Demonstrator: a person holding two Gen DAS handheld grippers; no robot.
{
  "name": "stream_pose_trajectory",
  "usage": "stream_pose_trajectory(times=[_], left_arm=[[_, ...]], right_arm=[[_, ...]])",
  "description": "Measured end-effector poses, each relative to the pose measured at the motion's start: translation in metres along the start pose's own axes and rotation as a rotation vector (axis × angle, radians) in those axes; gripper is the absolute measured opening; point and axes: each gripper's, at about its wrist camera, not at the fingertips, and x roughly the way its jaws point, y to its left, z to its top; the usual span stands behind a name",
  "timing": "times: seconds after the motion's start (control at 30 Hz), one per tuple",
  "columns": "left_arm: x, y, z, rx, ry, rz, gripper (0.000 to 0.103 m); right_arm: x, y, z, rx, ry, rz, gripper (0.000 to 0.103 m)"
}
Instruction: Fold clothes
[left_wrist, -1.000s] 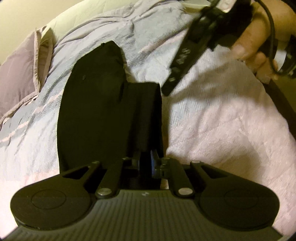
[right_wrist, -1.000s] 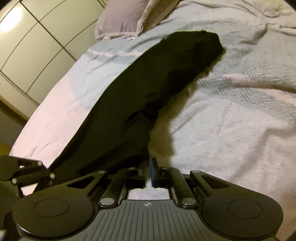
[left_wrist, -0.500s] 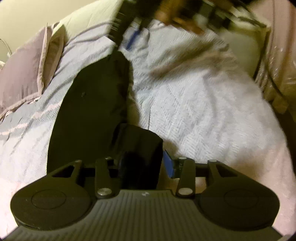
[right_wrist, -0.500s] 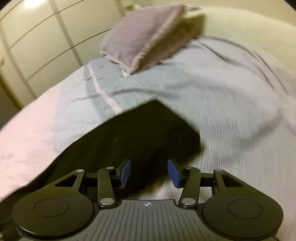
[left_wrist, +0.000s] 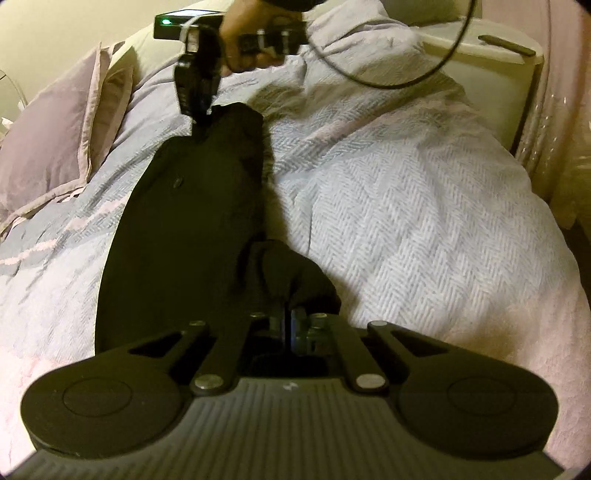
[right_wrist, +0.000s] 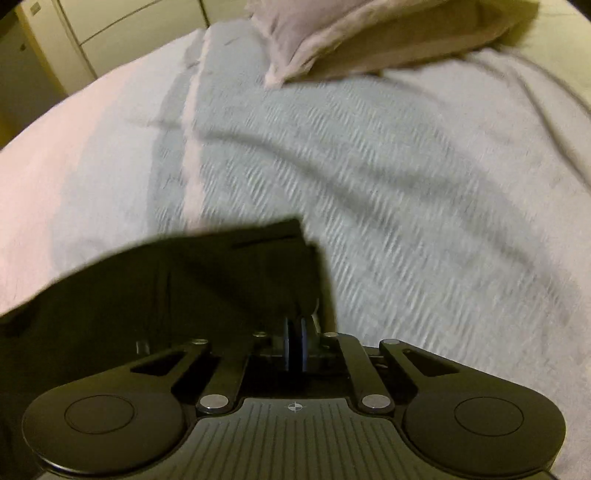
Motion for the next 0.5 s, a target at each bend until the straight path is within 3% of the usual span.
stream_pose_trajectory(times=[0.07, 0.1, 0.17, 0.23, 0.37, 0.4, 0.43, 0.5], left_arm=[[0.002, 0.001, -0.002, 0.016, -0.007, -0.013, 0.000], [0.003, 0.001, -0.003, 0.023, -0.013, -0.019, 0.000], [0.005, 0.000, -0.007, 0.048, -0.009, -0.028, 0.000], [0.003, 0.000, -0.008, 0.053, -0.010, -0.033, 0.000], [-0.001, 0.007, -0.006, 0.016, -0.009, -0.043, 0.001], [-0.002, 0.009, -0.005, 0.003, -0.010, -0.048, 0.001], [-0.005, 0.011, -0.005, -0.009, -0.013, -0.052, 0.003], [-0.010, 0.014, -0.007, -0.030, -0.013, -0.053, 0.006]], right_arm=[[0.006, -0.007, 0.015, 0.018, -0.007, -0.003, 0.003], [0.011, -0.007, 0.021, 0.010, -0.010, -0.073, 0.000], [0.022, -0.014, 0.026, 0.044, -0.002, -0.118, 0.000], [0.018, -0.021, 0.024, 0.091, -0.029, -0.109, 0.000], [-0.025, -0.007, -0.001, 0.129, -0.141, -0.107, 0.005], [-0.036, -0.001, -0.010, 0.141, -0.164, -0.108, 0.021], [-0.049, 0.006, -0.023, 0.159, -0.189, -0.110, 0.054], [-0.074, 0.021, -0.056, 0.238, -0.249, -0.100, 0.077]])
